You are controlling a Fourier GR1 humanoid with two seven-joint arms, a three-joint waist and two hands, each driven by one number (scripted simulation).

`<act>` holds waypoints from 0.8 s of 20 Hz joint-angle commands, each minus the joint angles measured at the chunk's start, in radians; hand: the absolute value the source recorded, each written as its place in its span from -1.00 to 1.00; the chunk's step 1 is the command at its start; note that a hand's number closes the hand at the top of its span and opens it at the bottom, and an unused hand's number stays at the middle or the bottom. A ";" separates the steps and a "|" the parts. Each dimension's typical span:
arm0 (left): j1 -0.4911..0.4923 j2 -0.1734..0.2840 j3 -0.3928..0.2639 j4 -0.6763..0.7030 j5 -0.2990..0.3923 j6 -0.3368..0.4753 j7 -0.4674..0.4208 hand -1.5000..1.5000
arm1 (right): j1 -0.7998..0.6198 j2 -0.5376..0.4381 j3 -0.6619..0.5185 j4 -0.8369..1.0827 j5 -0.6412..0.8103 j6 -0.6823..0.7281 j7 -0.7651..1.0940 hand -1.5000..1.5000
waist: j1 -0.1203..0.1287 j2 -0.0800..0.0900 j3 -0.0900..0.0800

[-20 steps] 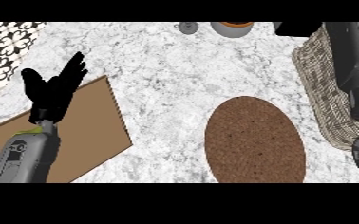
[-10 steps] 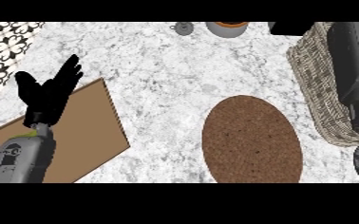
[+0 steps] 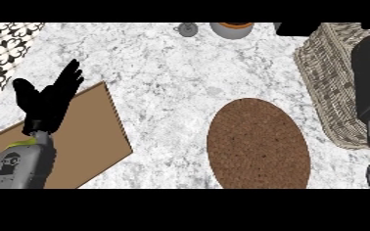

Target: Pick the sweet potato from the placemat and place it in the basket

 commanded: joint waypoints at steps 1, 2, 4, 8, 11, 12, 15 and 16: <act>0.035 0.013 0.017 -0.029 0.017 -0.019 -0.003 0.00 | 0.035 0.014 -0.027 0.023 -0.001 -0.126 0.144 -1.00 | 0.005 -0.002 0.000; 0.017 0.022 0.012 -0.053 0.022 -0.022 0.045 0.00 | 0.016 -0.006 -0.032 0.033 -0.010 -0.122 0.119 -1.00 | 0.004 -0.003 0.001; -0.044 0.034 0.032 0.025 0.012 -0.022 0.011 0.00 | 0.020 0.000 -0.027 0.072 -0.023 -0.181 0.076 -1.00 | -0.003 0.002 0.000; 0.014 -0.001 0.003 -0.010 -0.003 -0.009 0.002 0.00 | -0.011 -0.011 -0.034 -0.001 -0.029 -0.219 0.057 -1.00 | -0.008 -0.006 0.000; 0.002 0.021 0.027 0.016 0.004 -0.013 0.013 0.00 | 0.023 0.033 -0.063 -0.136 0.002 -0.305 0.116 -1.00 | -0.021 -0.010 -0.001; -0.002 0.021 0.028 -0.004 0.005 -0.005 0.023 0.00 | 0.026 0.035 -0.081 -0.173 -0.018 -0.345 0.101 -1.00 | -0.023 -0.014 -0.001; 0.020 0.009 0.022 -0.025 -0.005 0.012 0.031 0.00 | 0.057 0.103 -0.112 -0.307 -0.025 -0.394 0.090 -1.00 | -0.041 -0.028 -0.002; 0.025 0.001 0.018 -0.023 -0.001 0.011 0.036 0.00 | 0.076 0.124 -0.124 -0.336 -0.042 -0.420 0.082 -1.00 | -0.043 -0.026 -0.001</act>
